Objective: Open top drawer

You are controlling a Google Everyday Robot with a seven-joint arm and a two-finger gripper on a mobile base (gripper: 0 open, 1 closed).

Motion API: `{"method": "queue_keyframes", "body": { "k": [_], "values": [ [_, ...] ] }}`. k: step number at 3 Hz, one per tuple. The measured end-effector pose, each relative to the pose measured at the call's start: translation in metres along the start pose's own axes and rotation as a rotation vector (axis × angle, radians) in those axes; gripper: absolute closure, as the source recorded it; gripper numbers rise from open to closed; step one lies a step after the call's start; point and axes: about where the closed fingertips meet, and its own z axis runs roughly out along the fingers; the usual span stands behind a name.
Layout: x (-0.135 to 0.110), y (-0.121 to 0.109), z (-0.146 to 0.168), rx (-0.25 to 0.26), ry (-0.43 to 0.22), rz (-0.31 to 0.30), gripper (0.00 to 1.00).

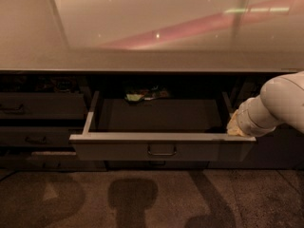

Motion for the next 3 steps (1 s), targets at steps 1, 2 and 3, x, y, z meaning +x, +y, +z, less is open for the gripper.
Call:
{"method": "queue_keyframes", "body": {
  "k": [1, 2, 3],
  "values": [
    [0.011, 0.002, 0.019, -0.052, -0.105, 0.020, 1.00],
    [0.020, 0.006, 0.033, -0.112, -0.205, 0.044, 1.00],
    [0.020, 0.005, 0.033, -0.112, -0.205, 0.045, 1.00]
  ]
}}
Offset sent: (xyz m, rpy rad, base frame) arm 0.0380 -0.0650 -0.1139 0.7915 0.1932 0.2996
